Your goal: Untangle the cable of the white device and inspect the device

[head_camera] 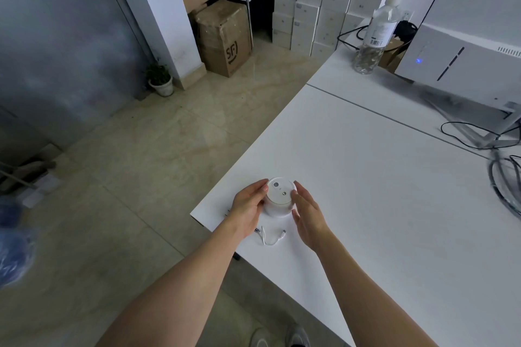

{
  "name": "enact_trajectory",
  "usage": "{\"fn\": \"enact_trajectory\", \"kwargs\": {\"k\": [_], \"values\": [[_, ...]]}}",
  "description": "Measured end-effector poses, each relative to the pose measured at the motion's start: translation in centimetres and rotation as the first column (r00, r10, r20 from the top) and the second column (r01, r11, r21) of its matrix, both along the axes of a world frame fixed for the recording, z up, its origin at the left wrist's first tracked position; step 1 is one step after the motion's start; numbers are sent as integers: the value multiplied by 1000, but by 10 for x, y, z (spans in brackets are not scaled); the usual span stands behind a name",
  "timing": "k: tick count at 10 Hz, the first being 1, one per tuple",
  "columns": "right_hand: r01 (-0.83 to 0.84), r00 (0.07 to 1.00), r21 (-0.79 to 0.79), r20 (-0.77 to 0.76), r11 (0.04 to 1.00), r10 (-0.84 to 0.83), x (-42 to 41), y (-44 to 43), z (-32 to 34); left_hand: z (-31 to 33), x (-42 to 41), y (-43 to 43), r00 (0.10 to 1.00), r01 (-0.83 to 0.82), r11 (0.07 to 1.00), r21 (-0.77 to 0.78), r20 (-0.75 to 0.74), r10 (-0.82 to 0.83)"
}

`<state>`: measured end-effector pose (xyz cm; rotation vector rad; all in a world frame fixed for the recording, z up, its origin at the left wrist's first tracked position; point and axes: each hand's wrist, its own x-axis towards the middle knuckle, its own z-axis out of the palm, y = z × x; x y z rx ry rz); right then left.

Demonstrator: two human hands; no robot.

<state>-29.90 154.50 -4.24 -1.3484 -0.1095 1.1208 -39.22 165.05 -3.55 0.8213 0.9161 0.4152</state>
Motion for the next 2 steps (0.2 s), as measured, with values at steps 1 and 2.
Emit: {"fn": "enact_trajectory", "kwargs": {"k": [1,2], "values": [[-15,1000,-15,8,1000,15,-1,-3,7,2,-1,0,1000,11,1000,8,-23,-11],[29,1000,2,-9,1000,-29,0,-4,11,2,1,4,999,-18,1000,20,-28,18]]}}
